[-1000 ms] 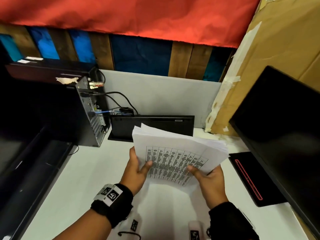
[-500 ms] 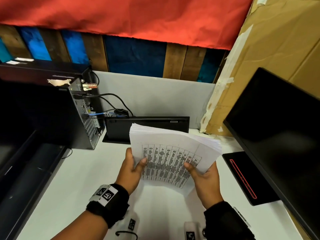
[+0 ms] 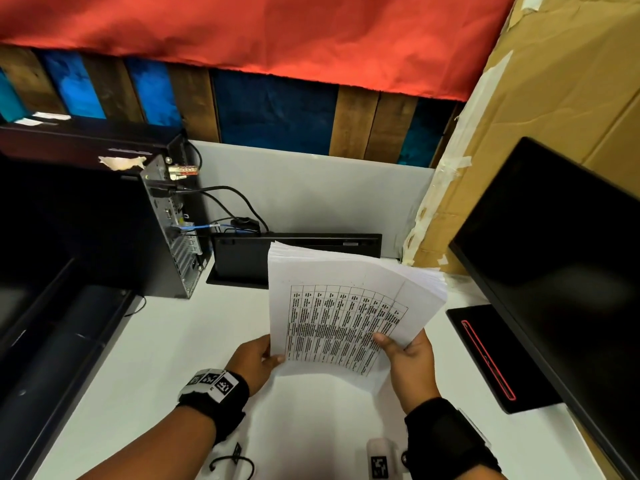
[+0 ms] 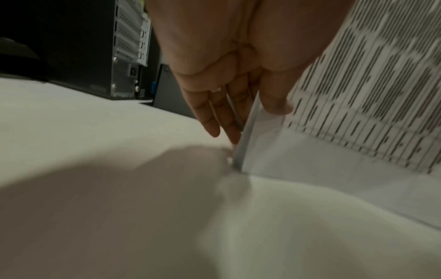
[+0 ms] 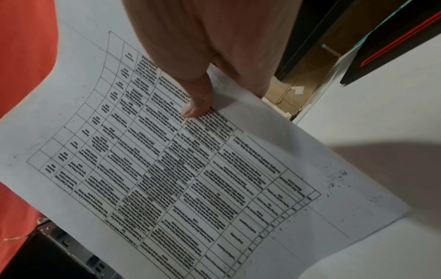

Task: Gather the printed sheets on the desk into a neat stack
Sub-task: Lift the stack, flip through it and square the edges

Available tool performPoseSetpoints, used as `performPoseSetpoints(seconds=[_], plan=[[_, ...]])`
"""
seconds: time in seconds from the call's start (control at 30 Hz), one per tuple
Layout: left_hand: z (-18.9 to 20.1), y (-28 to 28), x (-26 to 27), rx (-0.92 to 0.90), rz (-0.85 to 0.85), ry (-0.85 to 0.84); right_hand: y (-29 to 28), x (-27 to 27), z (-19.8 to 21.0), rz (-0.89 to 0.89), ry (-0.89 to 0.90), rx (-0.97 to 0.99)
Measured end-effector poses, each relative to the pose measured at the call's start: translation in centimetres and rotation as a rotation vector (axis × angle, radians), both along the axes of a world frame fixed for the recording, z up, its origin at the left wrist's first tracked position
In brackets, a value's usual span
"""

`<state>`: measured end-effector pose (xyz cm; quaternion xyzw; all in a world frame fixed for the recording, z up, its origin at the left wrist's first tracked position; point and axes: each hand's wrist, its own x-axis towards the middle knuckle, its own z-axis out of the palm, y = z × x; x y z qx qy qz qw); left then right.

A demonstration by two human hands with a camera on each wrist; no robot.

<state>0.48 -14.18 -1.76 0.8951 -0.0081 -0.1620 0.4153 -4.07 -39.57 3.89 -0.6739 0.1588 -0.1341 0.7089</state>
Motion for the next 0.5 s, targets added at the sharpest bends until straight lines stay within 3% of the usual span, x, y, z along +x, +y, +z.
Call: performPoseSetpoints(seconds=[0.13, 0.37, 0.5], plan=[[-1.0, 0.0, -0.4, -0.024, 0.011, 0.037, 0.0, -0.1, 0.1, 0.01, -0.003, 0.016], [4.3, -1.2, -0.2, -0.462, 0.168, -0.25, 0.2, -0.1, 0.0, 0.002, 0.001, 0.024], [5.4, -1.4, -0.2, -0.51, 0.19, -0.353, 0.2, 0.1, 1.3, -0.013, -0.058, 0.012]])
